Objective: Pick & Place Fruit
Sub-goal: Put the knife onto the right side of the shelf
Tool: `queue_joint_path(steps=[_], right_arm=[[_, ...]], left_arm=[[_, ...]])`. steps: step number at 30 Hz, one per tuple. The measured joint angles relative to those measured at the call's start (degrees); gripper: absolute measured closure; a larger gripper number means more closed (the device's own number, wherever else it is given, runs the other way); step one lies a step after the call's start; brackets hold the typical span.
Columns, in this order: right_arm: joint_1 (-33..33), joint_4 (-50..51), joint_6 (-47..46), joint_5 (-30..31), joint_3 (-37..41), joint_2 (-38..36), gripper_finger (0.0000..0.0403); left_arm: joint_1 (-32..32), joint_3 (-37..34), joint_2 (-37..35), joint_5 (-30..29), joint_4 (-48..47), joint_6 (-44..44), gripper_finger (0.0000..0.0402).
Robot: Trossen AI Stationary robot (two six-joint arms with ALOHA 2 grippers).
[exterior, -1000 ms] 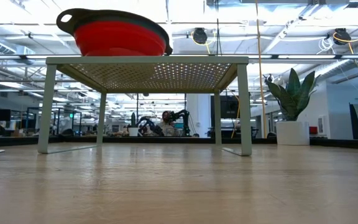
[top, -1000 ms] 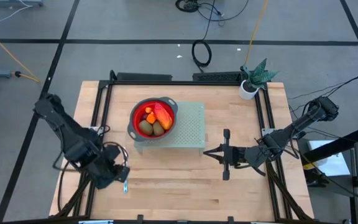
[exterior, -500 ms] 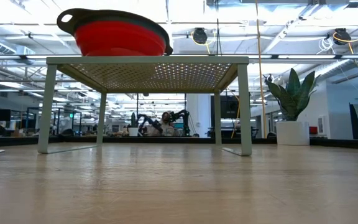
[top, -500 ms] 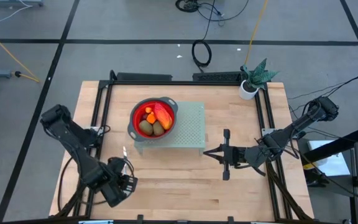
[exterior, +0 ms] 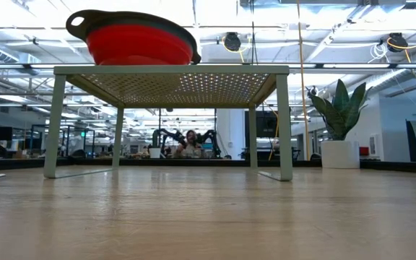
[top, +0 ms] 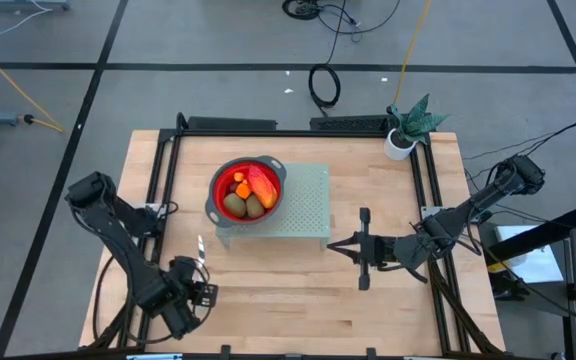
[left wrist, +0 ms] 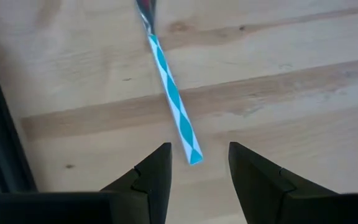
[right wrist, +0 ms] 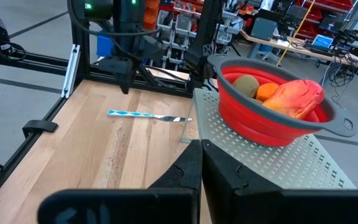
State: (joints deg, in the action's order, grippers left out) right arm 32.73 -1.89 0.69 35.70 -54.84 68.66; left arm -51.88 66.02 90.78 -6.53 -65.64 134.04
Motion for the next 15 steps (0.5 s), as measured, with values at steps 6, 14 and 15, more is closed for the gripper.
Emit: queue_joint_path(steps=[6, 14, 15], right_arm=[[0.0, 0.0, 0.0, 0.0, 0.0, 0.0, 0.0403], [0.0, 0.0, 0.0, 0.0, 0.0, 0.0, 0.0403], [0.0, 0.0, 0.0, 0.0, 0.0, 0.0, 0.0403]], left_arm=[[0.0, -3.0, 0.0, -1.9, 2.6, 0.2, 0.0238], [0.9, -9.9, 0.0, 1.7, 11.4, 1.3, 0.0152], [0.9, -10.9, 0.0, 3.0, 12.7, 1.5, 0.0142]])
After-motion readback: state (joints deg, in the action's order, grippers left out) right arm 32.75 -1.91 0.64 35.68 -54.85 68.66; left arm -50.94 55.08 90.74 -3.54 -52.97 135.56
